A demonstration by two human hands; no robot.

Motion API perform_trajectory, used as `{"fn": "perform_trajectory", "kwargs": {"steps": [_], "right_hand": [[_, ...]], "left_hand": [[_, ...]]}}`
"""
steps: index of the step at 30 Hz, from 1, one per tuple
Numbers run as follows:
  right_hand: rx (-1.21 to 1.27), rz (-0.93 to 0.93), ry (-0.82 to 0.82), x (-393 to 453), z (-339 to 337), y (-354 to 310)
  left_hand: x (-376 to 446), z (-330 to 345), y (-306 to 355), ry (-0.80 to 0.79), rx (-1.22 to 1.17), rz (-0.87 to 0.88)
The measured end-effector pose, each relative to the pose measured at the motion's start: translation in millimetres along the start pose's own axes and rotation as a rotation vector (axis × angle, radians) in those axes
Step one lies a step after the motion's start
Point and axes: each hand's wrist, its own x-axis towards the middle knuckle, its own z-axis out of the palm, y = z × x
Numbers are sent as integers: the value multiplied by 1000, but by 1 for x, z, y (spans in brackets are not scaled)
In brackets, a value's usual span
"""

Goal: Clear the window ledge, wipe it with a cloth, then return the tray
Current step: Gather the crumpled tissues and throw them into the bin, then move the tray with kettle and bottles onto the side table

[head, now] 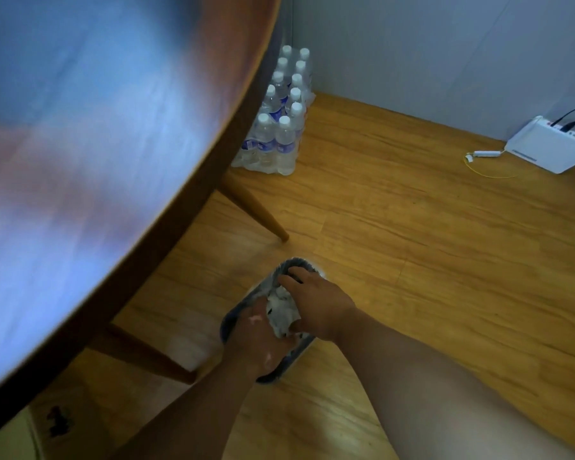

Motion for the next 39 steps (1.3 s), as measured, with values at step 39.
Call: {"fn": "perform_trajectory", "kwargs": {"steps": [39], "right_hand": [[-210, -859, 429, -497, -302, -698]], "left_hand": [[-925, -389, 10, 852, 484, -178]]}}
